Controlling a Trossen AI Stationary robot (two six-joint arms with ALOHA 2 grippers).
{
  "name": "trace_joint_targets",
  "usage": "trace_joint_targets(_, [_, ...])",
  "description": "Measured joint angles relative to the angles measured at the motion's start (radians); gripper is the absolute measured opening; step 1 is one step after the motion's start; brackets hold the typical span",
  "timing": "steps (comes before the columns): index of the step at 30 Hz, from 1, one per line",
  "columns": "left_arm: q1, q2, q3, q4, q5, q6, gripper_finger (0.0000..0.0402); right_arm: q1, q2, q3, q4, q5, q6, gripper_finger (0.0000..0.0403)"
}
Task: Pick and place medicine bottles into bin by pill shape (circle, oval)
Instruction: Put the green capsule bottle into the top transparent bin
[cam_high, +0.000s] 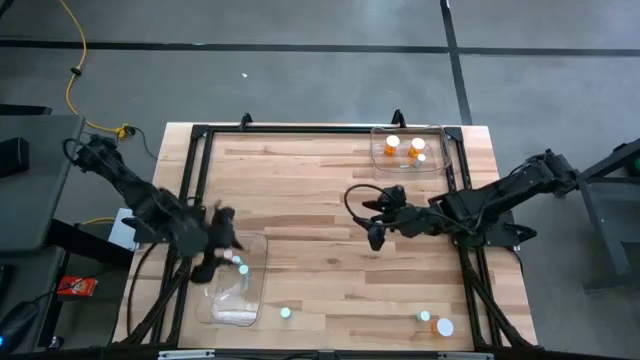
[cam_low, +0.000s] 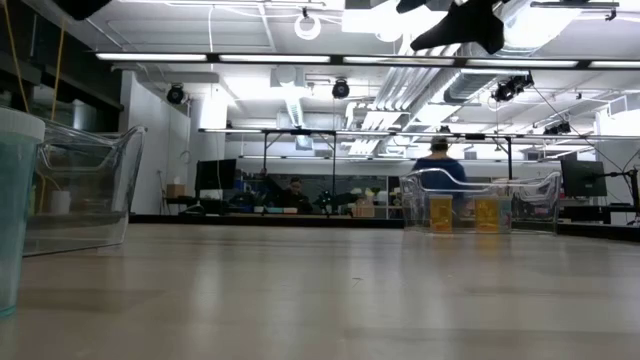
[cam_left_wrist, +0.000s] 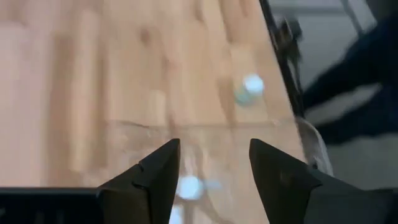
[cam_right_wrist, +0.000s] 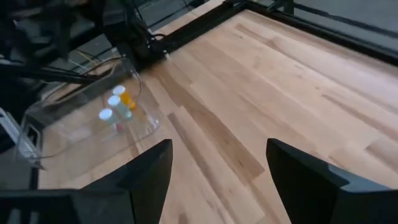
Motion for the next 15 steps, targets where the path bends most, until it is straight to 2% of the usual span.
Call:
trace_joint_targets(3, [-0.05, 0.098, 0.0, -0.001, 0.011, -0.048, 0.0206, -0.008, 0.0, 0.0, 0.0, -0.002, -0.02, 0.0252])
trace_joint_targets(8, [-0.081, 0.254, 0.0, 0.003, -0.052, -0.039, 0.0237, -0.009, 0.0, 0.0, -0.015, -0.016, -0.05, 0.0252])
trace_joint_targets(15, [-0.086, 0.404, 0.0, -0.046, -0.078, -0.026, 0.0243, -0.009, 0.0, 0.0, -0.039, -0.02, -0.052, 0.0252])
